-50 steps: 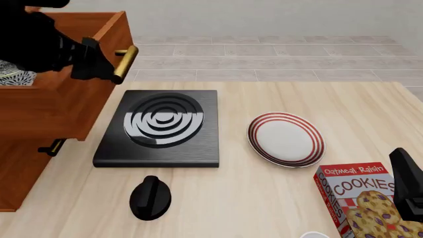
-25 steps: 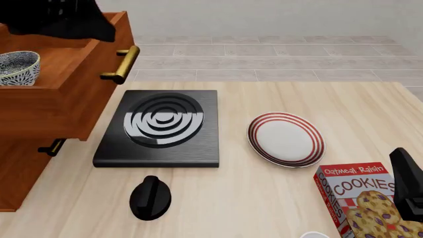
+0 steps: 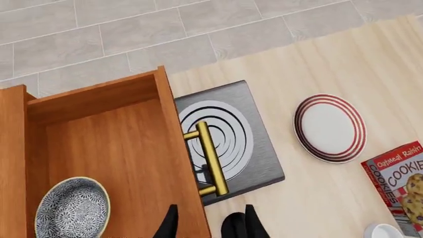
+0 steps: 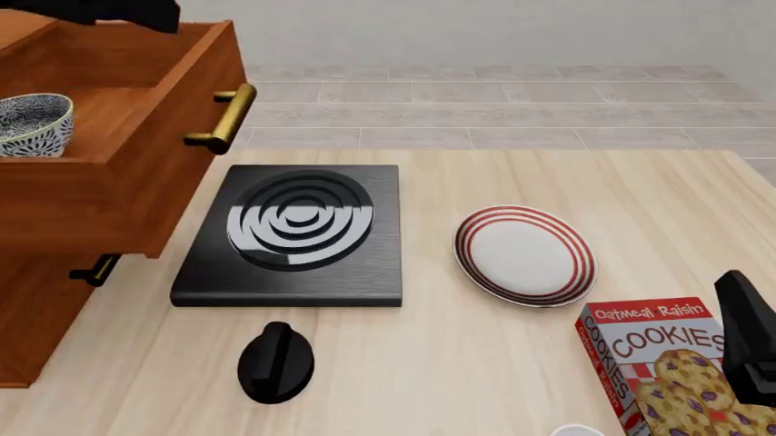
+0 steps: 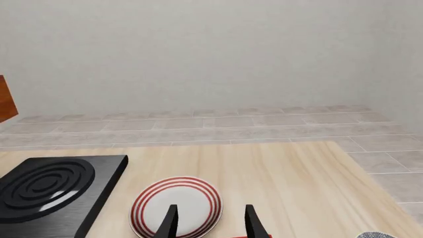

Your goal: Pick the akita bowl in the top layer of the wooden cabinet and place it on the plate.

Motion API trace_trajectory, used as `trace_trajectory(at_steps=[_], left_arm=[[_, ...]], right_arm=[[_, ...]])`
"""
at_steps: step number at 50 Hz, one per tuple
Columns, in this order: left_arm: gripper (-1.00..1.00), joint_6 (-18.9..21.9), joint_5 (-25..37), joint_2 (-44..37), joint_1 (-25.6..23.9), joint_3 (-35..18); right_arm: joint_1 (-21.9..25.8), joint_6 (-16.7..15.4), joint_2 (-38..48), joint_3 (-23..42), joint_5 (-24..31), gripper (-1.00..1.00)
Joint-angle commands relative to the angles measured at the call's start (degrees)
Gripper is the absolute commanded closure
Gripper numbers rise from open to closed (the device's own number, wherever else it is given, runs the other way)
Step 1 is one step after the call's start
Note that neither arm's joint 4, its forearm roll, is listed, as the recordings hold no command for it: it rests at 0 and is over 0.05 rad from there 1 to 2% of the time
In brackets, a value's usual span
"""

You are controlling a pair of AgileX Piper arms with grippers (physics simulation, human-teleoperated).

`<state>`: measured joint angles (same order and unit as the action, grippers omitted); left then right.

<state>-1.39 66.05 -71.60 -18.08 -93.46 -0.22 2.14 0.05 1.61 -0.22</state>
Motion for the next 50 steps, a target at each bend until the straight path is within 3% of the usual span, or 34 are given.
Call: trace_trajectory(at_steps=[1,32,50], left_arm=[[-1.00,2.20,2.78,-1.61,2.35,-3.87],[-1.00,10.63,3.84,-4.87,9.91,-3.30],[-1.00,15.76,3.85,-9.86,15.78,-6.18]], right_arm=[[0.03,-0.01,0.00,-0.01,-0.01,-1.00],[0.07,-0.23,-0.01,-0.06,0.00,-1.00],[0.06,-0.29,-0.01,-0.03,0.03,-1.00]])
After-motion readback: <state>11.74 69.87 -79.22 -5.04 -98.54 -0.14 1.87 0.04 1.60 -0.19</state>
